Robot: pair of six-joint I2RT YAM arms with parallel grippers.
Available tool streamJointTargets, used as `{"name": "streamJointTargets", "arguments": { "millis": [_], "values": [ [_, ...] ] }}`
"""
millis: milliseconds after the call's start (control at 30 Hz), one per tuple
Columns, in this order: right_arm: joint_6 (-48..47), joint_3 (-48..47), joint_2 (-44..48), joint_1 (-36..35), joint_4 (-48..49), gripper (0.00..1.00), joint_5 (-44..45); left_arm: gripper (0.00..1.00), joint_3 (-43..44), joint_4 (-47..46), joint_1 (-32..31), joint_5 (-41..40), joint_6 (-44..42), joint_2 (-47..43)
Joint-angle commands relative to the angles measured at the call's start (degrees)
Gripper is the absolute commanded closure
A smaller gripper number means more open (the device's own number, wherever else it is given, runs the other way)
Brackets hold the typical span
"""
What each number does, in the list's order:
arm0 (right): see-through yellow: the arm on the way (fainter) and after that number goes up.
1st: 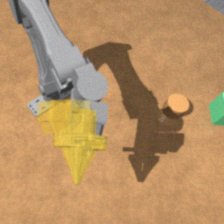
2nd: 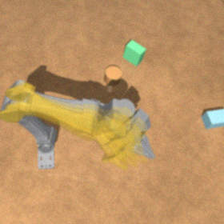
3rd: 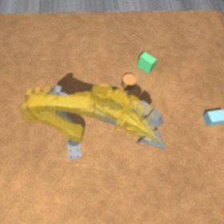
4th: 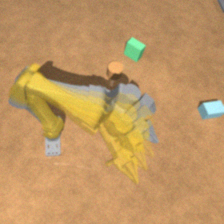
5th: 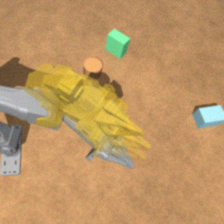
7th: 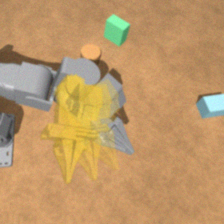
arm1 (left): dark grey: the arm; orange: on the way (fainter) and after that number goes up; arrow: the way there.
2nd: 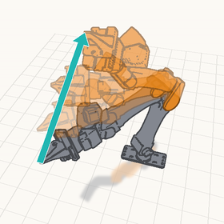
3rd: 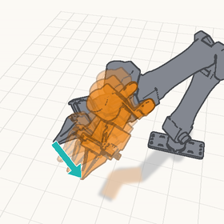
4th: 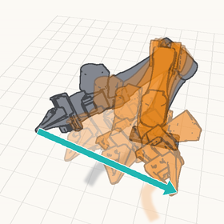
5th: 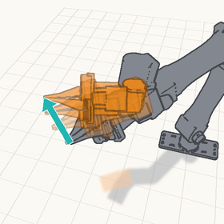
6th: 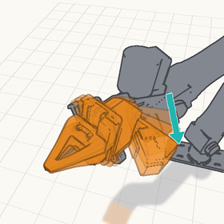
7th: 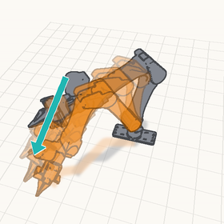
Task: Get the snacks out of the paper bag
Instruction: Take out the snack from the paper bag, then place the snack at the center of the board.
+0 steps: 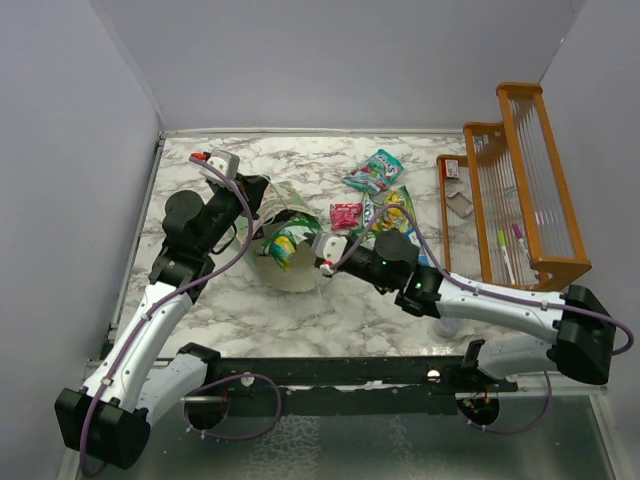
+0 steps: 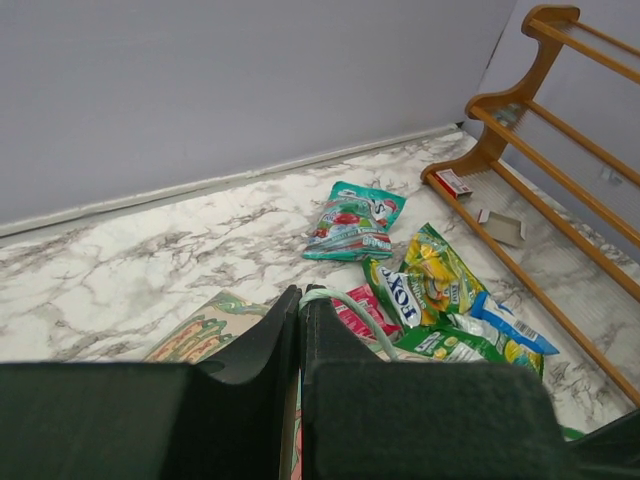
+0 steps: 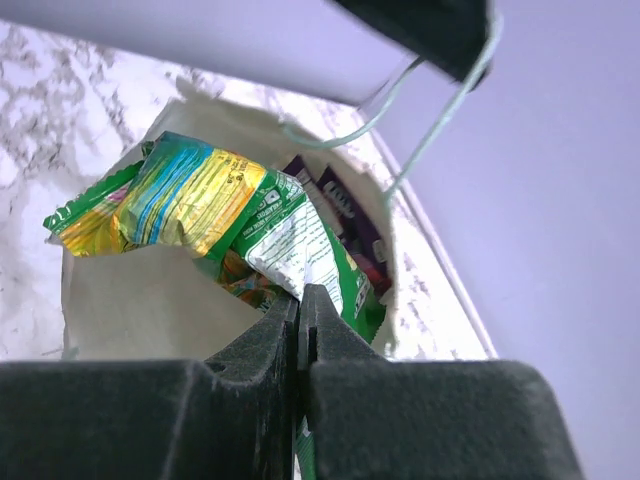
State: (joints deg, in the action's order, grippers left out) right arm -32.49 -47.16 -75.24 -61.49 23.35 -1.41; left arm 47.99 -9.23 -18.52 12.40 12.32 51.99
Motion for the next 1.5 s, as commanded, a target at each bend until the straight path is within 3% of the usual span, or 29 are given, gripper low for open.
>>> {"name": "streamJointTargets", "arguments": {
  "millis": [0,433,567,700,800,933,1033,1233,1467],
  "values": [
    [-2.19,0.6,7.71,0.3,1.22,0.98,0.49,1.0,1.25,-0.46,-0.35,-1.44,0.62,-0.48],
    [-4.09,4.31,22.49,0.98,5.49,0.98,6.19,1.0,1.78,0.83,-0.33,-3.68,0.66,0.06],
    [-4.88,4.59,23.06,1.01,6.22,0.98,9.7,1.0,2.04,1.03,-0.29,-3.71,0.85,0.5],
    [-3.63,4.16,17.83,2.88,9.01,0.98,23.23,1.0,2.07,1.14,-0.37,-3.7,0.84,0.71],
    [5.43,3.54,14.38,7.82,8.75,0.98,28.77,1.0,2.1,1.19,-0.31,-3.78,0.72,0.66],
    [24.25,1.88,11.25,18.81,2.27,0.98,31.16,1.0,2.02,1.37,-0.35,-4.2,0.46,0.47],
    [29.76,1.22,7.7,24.14,1.01,0.98,26.01,1.0,2.18,1.41,-0.32,-4.08,0.46,0.42],
    [27.54,-3.81,-7.19,28.47,3.59,0.98,26.05,1.0,2.19,1.49,-0.31,-4.31,0.23,0.23],
    [12.28,-8.99,-24.39,30.56,14.31,0.98,28.33,1.0,2.04,1.54,-0.3,-4.96,-0.02,0.28]
  ]
}}
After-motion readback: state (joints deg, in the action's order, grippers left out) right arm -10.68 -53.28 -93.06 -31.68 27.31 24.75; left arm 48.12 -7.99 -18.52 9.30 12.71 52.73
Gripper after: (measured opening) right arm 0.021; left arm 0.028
